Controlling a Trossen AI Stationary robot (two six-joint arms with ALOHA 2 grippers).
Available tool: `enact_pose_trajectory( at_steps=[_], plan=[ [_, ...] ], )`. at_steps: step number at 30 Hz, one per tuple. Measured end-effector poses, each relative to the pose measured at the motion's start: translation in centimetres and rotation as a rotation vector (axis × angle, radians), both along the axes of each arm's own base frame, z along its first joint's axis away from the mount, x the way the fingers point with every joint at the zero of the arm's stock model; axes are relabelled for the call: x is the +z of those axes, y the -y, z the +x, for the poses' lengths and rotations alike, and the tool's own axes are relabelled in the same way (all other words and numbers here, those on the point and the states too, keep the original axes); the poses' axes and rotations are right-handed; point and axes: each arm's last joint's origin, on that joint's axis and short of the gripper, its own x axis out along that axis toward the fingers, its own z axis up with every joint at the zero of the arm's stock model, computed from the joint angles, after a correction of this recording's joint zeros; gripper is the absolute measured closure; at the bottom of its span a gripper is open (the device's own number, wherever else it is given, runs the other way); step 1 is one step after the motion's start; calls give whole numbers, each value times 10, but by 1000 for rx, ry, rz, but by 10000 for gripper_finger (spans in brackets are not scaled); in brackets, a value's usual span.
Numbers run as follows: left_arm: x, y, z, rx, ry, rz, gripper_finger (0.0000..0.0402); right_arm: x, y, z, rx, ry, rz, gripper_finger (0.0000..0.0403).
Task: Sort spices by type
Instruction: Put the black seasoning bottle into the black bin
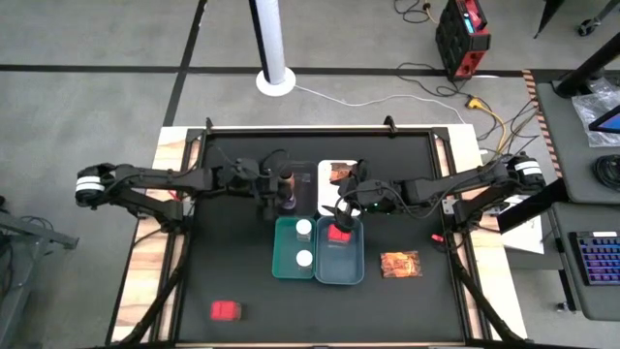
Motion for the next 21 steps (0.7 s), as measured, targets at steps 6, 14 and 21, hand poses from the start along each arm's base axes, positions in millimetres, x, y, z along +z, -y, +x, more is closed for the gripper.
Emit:
enact_pose_trajectory(
  at_steps=[6,14,21],
  plan=[
    [-4,-4,0,-27,-25,-4,217,-2,0,-1,0,5,0,53],
    [-11,-6,2,-41,-55,14,217,-6,0,-1,-3,4,6,53],
    [-16,-10,3,-27,-80,7,217,-6,0,-1,-3,4,5,53]
  ],
)
